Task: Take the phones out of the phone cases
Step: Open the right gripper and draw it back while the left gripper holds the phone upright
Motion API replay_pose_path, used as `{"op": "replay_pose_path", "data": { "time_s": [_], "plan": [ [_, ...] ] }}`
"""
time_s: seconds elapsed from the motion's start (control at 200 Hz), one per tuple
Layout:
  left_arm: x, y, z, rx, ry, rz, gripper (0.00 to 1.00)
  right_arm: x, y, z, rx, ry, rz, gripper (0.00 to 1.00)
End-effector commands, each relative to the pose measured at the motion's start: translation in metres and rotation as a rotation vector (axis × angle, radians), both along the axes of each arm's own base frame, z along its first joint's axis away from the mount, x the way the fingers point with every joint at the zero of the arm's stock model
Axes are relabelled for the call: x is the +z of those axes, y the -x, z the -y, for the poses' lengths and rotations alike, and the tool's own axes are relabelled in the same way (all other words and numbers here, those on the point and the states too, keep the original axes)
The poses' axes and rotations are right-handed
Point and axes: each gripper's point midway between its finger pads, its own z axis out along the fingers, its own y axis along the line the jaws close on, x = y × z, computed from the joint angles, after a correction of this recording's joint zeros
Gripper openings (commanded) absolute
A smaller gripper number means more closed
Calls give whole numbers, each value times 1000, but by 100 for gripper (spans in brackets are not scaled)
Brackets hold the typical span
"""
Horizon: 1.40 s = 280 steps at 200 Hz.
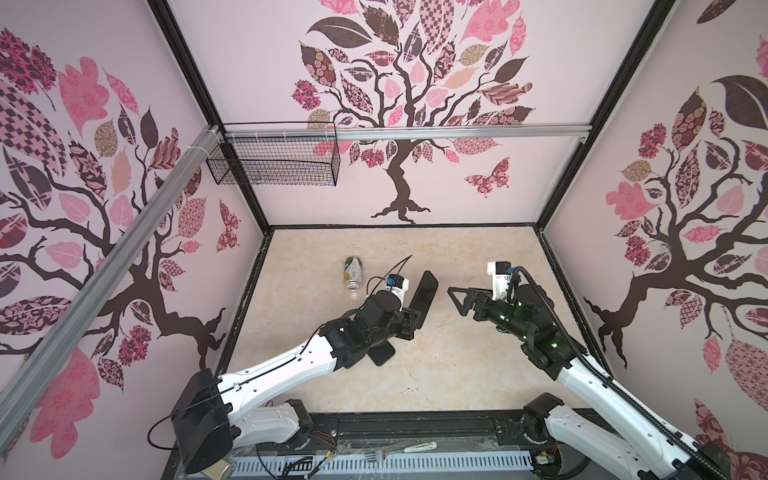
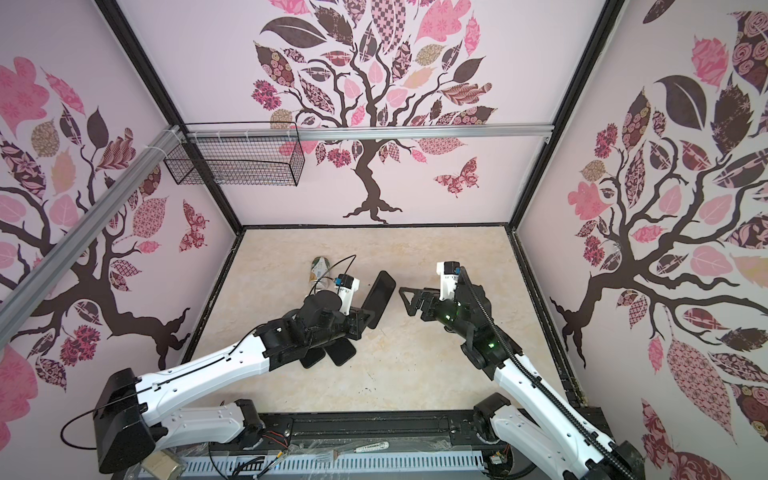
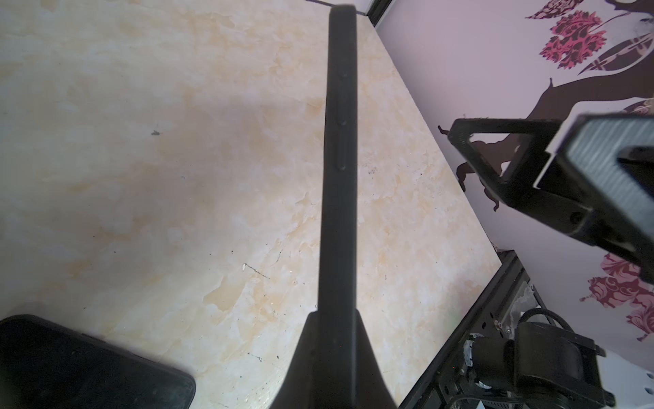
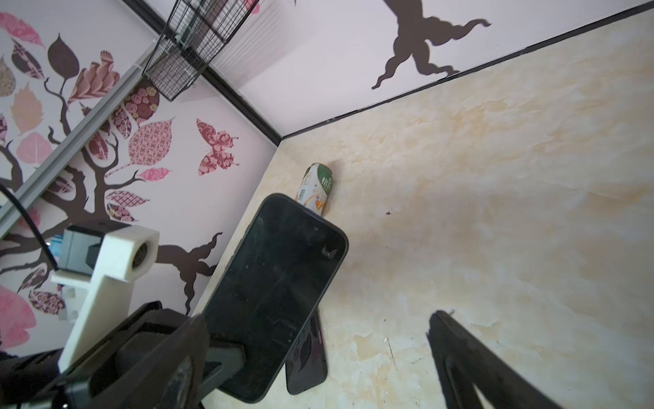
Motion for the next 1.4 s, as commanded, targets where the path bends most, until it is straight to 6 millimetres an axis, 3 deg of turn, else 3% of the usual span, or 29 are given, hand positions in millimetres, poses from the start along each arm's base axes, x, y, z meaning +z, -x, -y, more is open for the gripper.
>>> {"op": "replay_pose_path", "data": {
  "time_s": [0.0,0.18,0.42,0.595,0.9,1.015,1.25,1.395],
  "plan": [
    [32,-1,0,-42,78,37,0,19,17,-23,192,-14,94,99],
    [43,1,-8,-63,270,7,0,34,19,-26,205,-92,129,95],
    [66,6,-11,-89,312,80,0,63,20,-26,205,-167,209,90],
    [83,14,-21,-130,243,164,0,86,26,-32,260,-175,289,81],
    [92,18,-50,-104,122,274,0,111,28,-34,291,-227,354,62],
    [94,22,-50,-125,126,270,0,114,28,-37,310,-223,355,48],
    [92,38,-29,-301,145,218,0,111,25,-42,343,-122,332,50],
    [100,63,-18,-481,171,249,0,104,28,-48,413,-12,301,54]
  ]
}}
